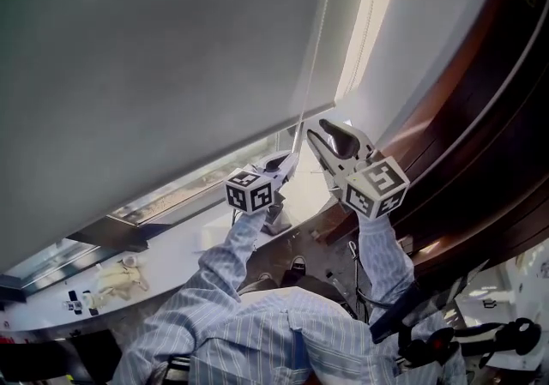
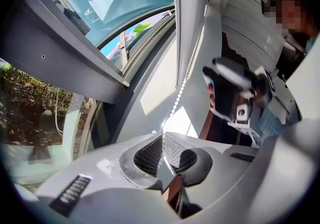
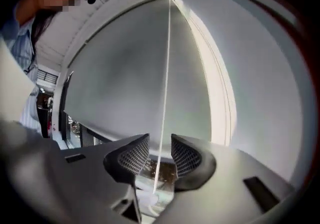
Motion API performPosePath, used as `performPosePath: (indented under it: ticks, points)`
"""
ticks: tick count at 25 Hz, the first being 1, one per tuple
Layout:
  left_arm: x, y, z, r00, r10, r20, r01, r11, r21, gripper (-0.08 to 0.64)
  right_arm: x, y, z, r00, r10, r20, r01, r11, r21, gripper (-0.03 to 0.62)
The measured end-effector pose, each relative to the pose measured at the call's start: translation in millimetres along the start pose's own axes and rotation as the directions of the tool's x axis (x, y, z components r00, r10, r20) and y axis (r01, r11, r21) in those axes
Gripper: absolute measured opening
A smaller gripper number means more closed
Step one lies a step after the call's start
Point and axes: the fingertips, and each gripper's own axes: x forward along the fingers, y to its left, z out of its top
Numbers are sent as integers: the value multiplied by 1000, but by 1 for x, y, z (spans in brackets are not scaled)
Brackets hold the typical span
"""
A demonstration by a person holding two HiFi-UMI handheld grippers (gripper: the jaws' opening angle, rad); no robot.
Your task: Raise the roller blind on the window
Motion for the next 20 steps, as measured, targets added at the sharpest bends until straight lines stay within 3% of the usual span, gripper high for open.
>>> performPosePath:
  ticks: [2, 5, 7, 11, 17, 19, 20]
  points:
    - [0, -6, -4, 1000, -11, 0, 11, 1000, -6, 12, 10, -2, 42, 999, 21, 35, -19, 999, -51, 127]
    - [-1, -13, -7, 1000, -25, 2, 25, 1000, -8, 12, 26, -8, 74, 998, 31, 56, -27, 998, -64, 126]
    - [-3, -14, -7, 1000, -24, 1, 24, 1000, -6, 12, 32, -10, 86, 996, 37, 86, -33, 999, -40, 125]
    - [-9, -10, -9, 1000, -15, -8, 15, 1000, -2, 11, 23, -10, 111, 972, 69, 224, -93, 990, 103, 117]
    - [-17, -3, -6, 1000, -7, -1, 7, 1000, -1, 11, 38, -6, 125, 976, 51, 209, -61, 997, 42, 87]
    - [-15, -4, -7, 1000, -8, 0, 8, 1000, -4, 11, 37, -7, 127, 974, 37, 224, -50, 997, 52, 18]
    - [-14, -4, -7, 1000, -8, 1, 8, 1000, -6, 11, 36, -9, 127, 971, 30, 237, -47, 997, 64, 17]
